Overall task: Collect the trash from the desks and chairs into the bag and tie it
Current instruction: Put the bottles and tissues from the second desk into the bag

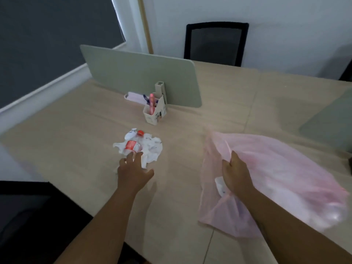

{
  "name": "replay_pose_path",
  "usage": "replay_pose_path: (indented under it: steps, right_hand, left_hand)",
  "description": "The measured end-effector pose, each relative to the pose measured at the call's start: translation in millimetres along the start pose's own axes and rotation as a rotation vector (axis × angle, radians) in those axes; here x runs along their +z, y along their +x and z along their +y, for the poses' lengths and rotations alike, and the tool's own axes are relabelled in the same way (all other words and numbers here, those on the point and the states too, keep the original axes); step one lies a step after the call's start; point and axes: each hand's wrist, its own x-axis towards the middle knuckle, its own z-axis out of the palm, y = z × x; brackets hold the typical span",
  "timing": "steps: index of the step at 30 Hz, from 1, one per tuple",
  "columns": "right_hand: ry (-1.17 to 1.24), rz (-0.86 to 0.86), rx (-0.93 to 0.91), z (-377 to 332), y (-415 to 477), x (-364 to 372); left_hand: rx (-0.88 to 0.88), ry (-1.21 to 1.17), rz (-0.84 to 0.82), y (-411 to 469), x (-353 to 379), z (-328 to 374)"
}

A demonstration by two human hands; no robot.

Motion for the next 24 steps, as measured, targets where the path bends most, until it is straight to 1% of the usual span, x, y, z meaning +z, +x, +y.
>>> replay_pose_path:
  steps: [2, 5, 9, 12, 15, 17, 18, 21, 24]
  right_hand:
    - [-0.029, -0.018, -0.013, -11, 4, 23]
    - [-0.076, -0.007, -0.032, -27, 14, 50]
    - [-0.089, 0.005, -0.040, -44, 25, 78]
    - [-0.113, 0.030, -0.020, -49, 34, 81]
    - [-0.120, 0.125, 0.041, -50, 47, 63]
    - [-0.103, 0.203, 0.086, -51, 53, 47]
    - [-0.092, 0.239, 0.104, -51, 54, 38]
    - [-0.071, 0.328, 0.145, -48, 55, 11]
    - [-0.075, 0.383, 0.182, -40, 49, -13]
  left_hand:
    - [-0.058, 0.052, 0.048, 10, -3, -27]
    - [-0.161, 0.052, -0.096, 28, -1, -54]
    - [-0.217, -0.109, -0.204, 48, 7, -84]
    - [-0.171, -0.250, -0.209, 66, -5, -97]
    - [-0.111, -0.546, -0.264, 83, -33, -97]
    - [-0.092, -0.692, -0.364, 93, -48, -93]
    - [-0.072, -0.727, -0.424, 96, -53, -89]
    - [0.003, -0.770, -0.643, 101, -56, -63]
    - [0.101, -0.812, -0.754, 103, -46, -25]
